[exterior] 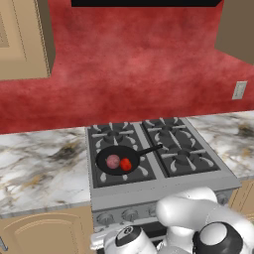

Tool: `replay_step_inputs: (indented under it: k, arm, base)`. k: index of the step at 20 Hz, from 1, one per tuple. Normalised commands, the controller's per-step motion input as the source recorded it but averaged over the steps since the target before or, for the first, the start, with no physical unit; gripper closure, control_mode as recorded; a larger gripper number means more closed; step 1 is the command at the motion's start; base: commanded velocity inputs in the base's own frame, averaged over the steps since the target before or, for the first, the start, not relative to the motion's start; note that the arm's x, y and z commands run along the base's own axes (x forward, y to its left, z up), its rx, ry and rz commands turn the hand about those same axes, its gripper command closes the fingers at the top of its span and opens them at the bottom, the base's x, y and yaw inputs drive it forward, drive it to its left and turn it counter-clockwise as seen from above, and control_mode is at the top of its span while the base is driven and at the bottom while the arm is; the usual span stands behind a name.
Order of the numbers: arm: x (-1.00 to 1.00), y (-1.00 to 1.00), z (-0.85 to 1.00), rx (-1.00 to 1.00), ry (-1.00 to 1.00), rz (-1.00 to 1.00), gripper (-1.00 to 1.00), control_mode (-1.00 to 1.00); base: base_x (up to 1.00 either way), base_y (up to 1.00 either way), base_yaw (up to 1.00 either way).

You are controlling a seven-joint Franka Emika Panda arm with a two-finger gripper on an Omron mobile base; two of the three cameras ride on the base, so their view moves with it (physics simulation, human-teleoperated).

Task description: Place the pan on the front left burner on the stove. Then place the tomato and the onion in the pan and turn on the front left burner.

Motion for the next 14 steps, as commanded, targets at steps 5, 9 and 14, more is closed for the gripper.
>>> replay_step_inputs:
  k: [5, 9, 14]
  arm:
    - [0.05, 0.11, -0.03, 0.03, -0.02, 0.00, -1.00, -1.00]
    - [0.09, 0.00, 0.00, 0.05, -0.07, 0.00, -1.00, -1.00]
    - [0.12, 0.00, 0.00, 0.03, -0.08, 0.00, -1.00, -1.00]
  base:
    - [0.00, 0.00, 0.00]
    - [0.00, 0.00, 0.00]
    - [0.00, 0.00, 0.00]
